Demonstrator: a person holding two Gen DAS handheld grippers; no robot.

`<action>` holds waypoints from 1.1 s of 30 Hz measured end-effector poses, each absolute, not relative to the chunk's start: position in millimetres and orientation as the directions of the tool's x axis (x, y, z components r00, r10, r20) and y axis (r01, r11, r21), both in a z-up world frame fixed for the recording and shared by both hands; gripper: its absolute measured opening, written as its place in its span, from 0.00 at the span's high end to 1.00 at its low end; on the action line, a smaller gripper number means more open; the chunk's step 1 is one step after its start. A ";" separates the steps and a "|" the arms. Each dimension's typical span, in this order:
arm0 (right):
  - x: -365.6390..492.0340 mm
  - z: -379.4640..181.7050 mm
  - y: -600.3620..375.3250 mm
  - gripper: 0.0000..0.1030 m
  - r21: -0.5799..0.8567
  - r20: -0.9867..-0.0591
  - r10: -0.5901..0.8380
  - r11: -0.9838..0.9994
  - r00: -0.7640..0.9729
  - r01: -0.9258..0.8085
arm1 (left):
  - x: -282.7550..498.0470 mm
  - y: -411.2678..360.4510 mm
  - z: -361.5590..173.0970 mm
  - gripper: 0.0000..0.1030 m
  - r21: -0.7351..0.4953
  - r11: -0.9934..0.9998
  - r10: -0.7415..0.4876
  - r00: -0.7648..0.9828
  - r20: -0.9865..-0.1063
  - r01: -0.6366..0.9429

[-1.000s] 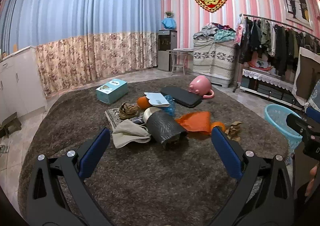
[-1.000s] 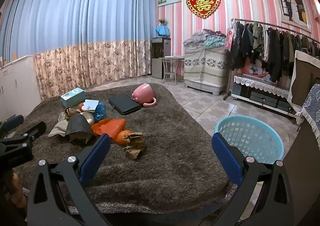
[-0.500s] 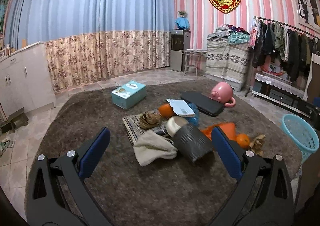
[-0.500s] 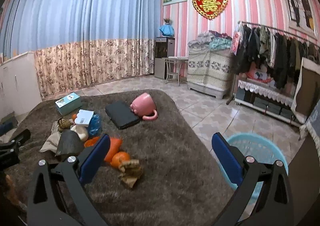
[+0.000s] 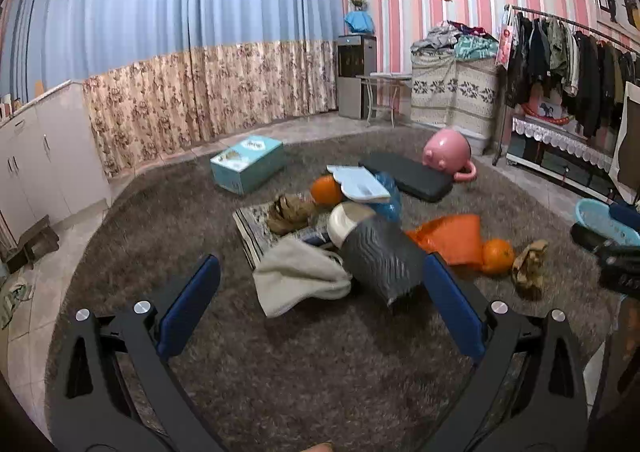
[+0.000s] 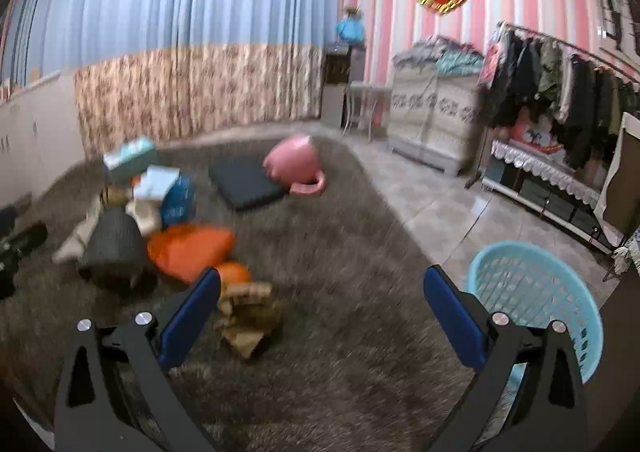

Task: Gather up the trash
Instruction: 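Reach the right tool to the brown paper scrap and close on it, then carry the brown paper scrap with the right tool over the blue basket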

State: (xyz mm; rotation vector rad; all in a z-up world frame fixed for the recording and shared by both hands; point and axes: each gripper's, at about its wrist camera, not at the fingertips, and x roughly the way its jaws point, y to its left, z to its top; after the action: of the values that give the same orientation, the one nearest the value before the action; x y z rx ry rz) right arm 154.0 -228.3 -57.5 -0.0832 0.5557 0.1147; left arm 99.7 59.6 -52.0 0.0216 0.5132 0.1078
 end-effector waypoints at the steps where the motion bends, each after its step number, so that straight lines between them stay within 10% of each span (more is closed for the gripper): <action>1: 154.8 -61.0 -226.4 0.04 -0.043 -0.540 0.094 0.989 0.836 -0.139 | 99.2 60.1 -54.5 0.05 0.049 0.994 0.113 0.864 -0.490 -0.102; 8: 173.8 -80.6 -211.1 0.07 -0.023 -0.594 0.153 0.978 0.790 -0.206 | 101.1 65.0 -60.0 0.05 0.035 0.993 0.115 0.860 -0.498 -0.112; 16: 181.3 -94.7 -201.1 0.62 0.051 -0.643 0.268 0.950 0.718 -0.309 | 109.0 59.6 -58.5 0.05 0.040 0.993 0.115 0.858 -0.501 -0.110; 33: 162.4 -43.9 -273.3 0.62 0.046 -0.508 0.129 0.991 0.851 -0.122 | 186.8 10.3 -93.0 0.20 0.036 0.998 0.063 0.746 -0.663 -0.053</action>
State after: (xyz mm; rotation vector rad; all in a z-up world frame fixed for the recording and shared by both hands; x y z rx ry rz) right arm 162.4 -273.3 -43.9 0.0123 0.5361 0.1320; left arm 186.8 10.3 -93.0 0.0153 0.7266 0.0633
